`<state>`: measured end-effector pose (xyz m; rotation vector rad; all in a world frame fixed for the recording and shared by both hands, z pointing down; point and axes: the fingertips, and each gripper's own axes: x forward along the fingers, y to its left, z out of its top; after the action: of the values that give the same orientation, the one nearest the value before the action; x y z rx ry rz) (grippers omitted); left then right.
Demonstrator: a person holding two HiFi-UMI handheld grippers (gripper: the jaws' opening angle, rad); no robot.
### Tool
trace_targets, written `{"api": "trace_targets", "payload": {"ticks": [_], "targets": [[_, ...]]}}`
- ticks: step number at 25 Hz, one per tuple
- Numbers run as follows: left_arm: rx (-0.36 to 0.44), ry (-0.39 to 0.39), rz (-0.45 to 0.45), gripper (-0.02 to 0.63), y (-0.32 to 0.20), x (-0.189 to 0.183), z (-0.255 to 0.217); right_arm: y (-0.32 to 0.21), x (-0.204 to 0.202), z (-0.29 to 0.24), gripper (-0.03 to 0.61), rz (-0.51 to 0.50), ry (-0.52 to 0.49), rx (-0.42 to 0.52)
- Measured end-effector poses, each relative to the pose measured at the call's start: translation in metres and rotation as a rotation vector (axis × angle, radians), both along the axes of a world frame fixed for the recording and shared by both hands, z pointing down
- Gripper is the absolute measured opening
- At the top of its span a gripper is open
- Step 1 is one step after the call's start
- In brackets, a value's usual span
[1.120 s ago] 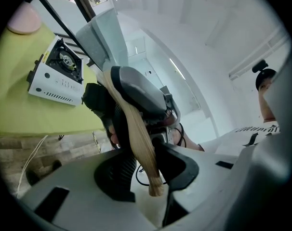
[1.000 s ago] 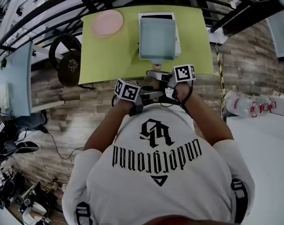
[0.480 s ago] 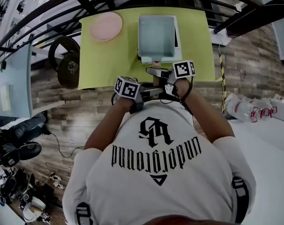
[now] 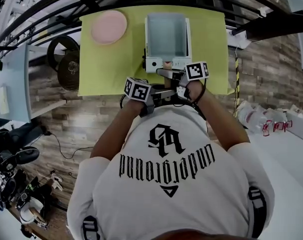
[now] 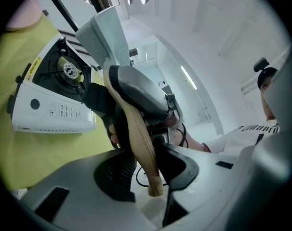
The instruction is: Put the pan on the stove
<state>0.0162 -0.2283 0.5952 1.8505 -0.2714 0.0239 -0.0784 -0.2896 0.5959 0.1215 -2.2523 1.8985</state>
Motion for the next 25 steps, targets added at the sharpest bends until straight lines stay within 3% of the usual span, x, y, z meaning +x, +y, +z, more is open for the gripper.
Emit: {"api": "trace_targets", "payload": {"ticks": [9,15,25], "targets": [[-0.060,-0.014,-0.001,0.134,-0.017,0.011,0.045,-0.015,0.009,0.047,0.129,-0.036,0.016,-0.039],[-0.120,-0.014,-0.011,0.135,-0.058,0.019,0.073,-0.054,0.017,0.080,0.130,-0.044,0.015,-0.093],[-0.159,-0.010,-0.024,0.135,-0.075,0.019,0.111,-0.072,0.016,0.121,0.130,-0.038,0.010,-0.130]]}}
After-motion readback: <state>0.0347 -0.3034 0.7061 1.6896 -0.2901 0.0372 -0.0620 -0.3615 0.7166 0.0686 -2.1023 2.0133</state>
